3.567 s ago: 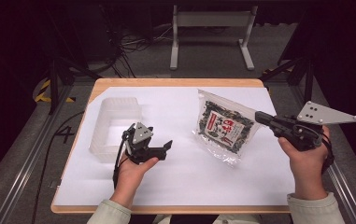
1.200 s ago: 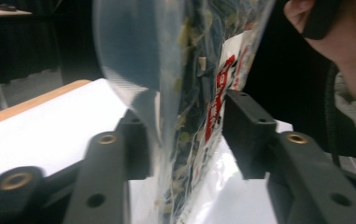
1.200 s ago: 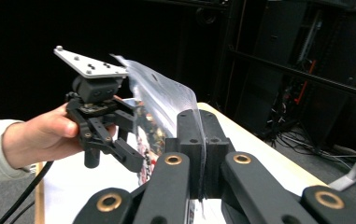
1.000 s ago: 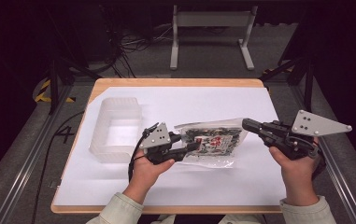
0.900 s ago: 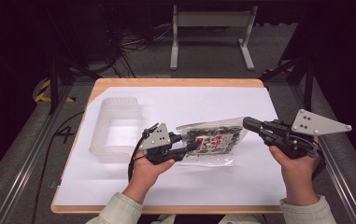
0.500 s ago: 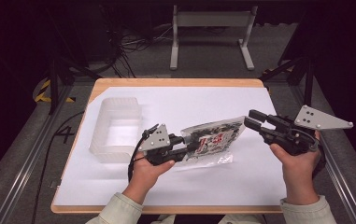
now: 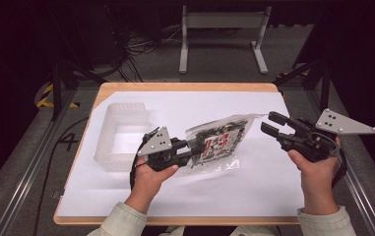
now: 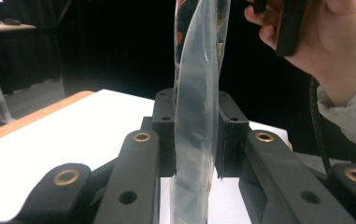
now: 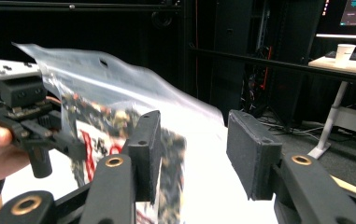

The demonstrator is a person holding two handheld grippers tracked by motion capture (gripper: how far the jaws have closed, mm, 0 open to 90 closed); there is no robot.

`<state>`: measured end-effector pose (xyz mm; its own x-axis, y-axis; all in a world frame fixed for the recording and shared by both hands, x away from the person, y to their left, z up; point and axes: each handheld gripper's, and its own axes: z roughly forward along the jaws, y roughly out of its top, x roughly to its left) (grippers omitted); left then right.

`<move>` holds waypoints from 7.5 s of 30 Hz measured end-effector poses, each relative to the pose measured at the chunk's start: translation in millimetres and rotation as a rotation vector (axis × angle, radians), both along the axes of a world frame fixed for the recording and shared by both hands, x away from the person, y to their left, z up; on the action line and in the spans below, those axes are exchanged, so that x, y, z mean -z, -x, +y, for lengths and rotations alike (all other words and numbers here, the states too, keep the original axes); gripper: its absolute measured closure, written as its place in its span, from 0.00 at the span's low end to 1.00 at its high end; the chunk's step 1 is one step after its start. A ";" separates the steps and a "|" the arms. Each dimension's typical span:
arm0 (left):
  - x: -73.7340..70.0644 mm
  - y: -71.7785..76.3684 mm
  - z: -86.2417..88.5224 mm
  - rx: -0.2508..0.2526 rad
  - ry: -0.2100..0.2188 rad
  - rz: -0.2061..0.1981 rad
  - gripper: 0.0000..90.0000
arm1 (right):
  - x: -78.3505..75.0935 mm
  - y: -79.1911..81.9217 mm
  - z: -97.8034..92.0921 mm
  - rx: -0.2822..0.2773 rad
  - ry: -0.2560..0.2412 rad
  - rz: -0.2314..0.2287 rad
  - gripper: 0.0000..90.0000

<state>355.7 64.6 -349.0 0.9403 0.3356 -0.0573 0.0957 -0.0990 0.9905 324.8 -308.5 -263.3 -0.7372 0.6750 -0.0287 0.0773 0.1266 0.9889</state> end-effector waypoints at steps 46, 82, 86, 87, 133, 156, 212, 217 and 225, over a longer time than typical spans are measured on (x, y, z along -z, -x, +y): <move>-47.2 -15.5 107.7 -0.234 0.131 -0.102 0.83 | 54.6 -23.3 -25.3 0.043 0.094 0.170 0.56; -44.9 -14.7 182.3 -0.482 0.109 -0.154 0.83 | 66.1 -33.3 -25.0 0.030 0.100 0.207 0.56; -42.3 -16.0 186.2 -0.501 0.100 -0.154 0.83 | 66.6 -33.8 -25.1 0.028 0.100 0.208 0.56; -41.5 -16.5 187.4 -0.505 0.099 -0.153 0.83 | 66.6 -34.0 -25.1 0.029 0.102 0.208 0.56; 28.5 -46.4 223.5 -0.506 0.131 -0.006 0.82 | 67.8 -38.6 -21.3 0.006 0.093 0.220 0.56; 46.3 -47.3 229.2 -0.519 0.068 0.087 0.82 | 69.2 -44.1 -17.4 -0.009 0.086 0.229 0.55; -35.8 18.5 206.7 -0.781 0.019 -0.060 0.29 | 73.4 -64.5 -1.8 -0.052 0.093 0.246 0.51; -52.9 29.1 183.5 -0.662 0.044 -0.080 0.28 | 74.5 -61.9 -4.1 -0.045 0.099 0.247 0.51; -47.3 23.2 135.4 -0.470 0.001 -0.022 0.27 | 81.2 -60.1 -7.1 -0.028 0.104 0.240 0.47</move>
<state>332.5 200.0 -301.8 0.6874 0.7252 -0.0398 0.1090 -0.0488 0.9928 384.9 -315.6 -344.6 -0.7499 0.6565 0.0817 0.3035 0.2317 0.9242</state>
